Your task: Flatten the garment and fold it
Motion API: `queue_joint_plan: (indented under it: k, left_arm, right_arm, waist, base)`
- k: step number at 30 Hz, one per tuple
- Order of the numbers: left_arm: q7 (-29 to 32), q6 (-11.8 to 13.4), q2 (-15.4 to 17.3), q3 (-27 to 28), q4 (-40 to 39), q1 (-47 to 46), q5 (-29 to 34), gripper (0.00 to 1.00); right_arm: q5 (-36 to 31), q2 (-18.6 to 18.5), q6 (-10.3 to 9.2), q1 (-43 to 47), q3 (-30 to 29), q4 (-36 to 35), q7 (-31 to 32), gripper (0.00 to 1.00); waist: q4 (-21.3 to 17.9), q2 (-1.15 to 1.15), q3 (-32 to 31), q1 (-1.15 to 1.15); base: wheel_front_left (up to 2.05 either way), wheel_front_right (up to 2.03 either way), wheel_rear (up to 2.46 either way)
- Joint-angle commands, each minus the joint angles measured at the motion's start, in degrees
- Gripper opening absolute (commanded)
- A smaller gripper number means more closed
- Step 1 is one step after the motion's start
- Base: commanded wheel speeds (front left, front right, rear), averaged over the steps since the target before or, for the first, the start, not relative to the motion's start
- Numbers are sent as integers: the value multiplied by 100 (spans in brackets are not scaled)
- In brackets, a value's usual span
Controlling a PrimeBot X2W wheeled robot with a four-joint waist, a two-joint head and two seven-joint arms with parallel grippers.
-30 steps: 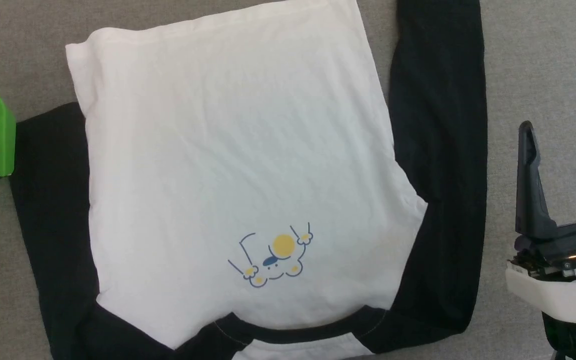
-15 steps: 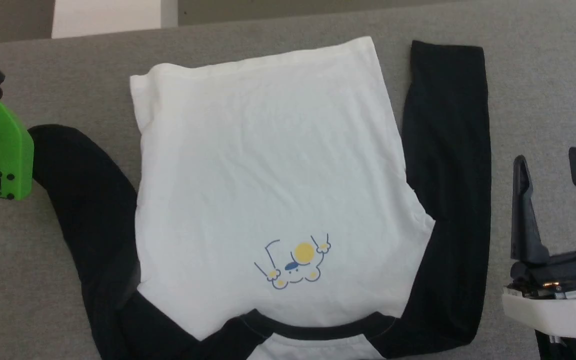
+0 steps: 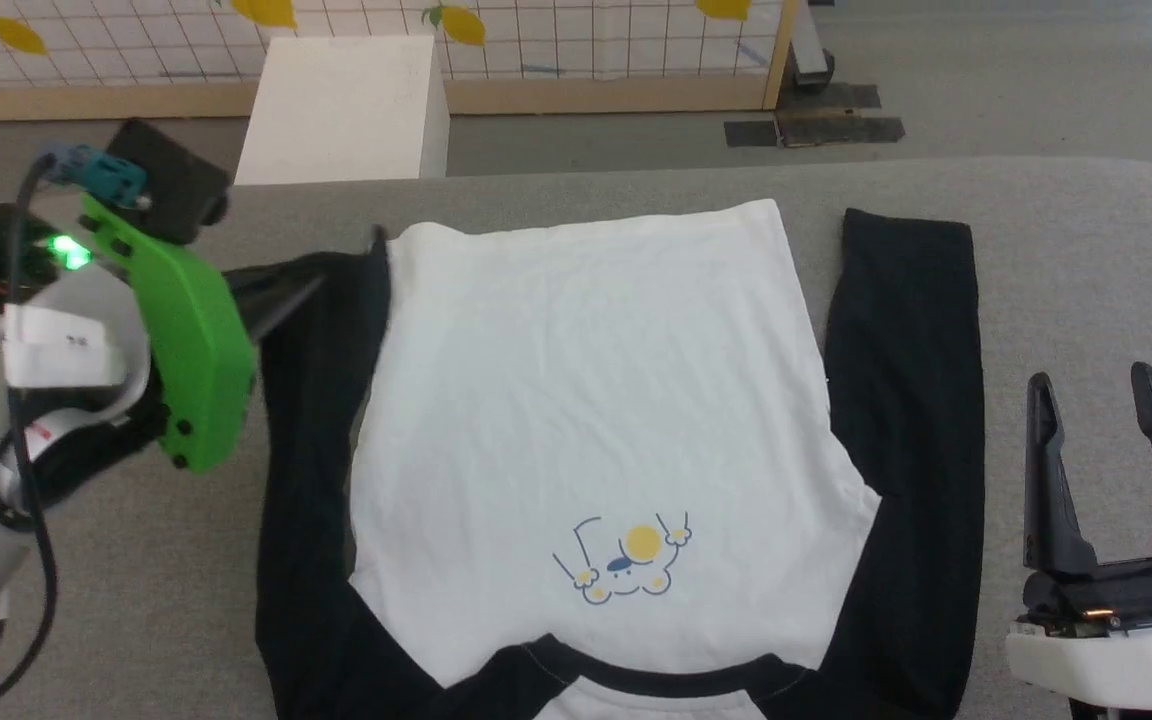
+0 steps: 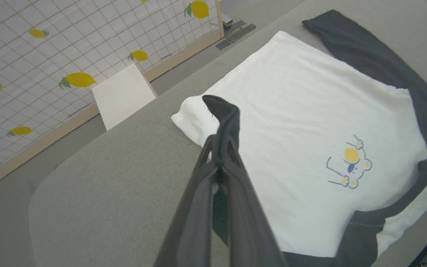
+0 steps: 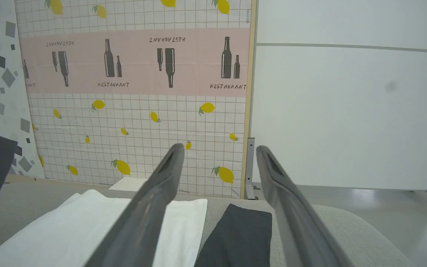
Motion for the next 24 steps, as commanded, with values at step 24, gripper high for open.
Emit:
queue_joint_plan:
  k: [24]
  left_arm:
    - [-1035,-15,-2966,-3262,2172,-484,120,0]
  right_arm:
    - [299,22,-10,-789,-287,180,-28,100]
  waist:
    - [-1210,0,1179,0]
  base:
    - [0,0,0]
